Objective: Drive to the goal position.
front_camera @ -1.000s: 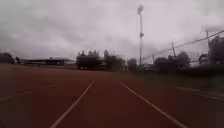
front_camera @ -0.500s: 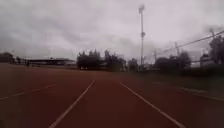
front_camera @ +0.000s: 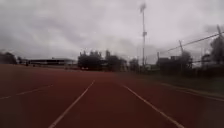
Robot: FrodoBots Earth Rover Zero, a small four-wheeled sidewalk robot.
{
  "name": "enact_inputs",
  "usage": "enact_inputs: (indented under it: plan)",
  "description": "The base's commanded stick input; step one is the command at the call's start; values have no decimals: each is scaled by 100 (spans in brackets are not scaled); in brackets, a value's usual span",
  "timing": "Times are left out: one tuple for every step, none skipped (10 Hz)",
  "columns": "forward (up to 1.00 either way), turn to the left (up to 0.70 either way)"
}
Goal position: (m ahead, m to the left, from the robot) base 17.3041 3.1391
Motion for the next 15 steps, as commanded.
enact_inputs:
  plan:
    - [70,0]
    - [70,0]
    - [70,0]
    - [70,0]
    - [70,0]
    - [70,0]
    - [70,0]
    - [70,0]
    - [70,0]
    - [70,0]
    - [70,0]
    - [70,0]
    - [70,0]
    - [70,0]
    - [70,0]
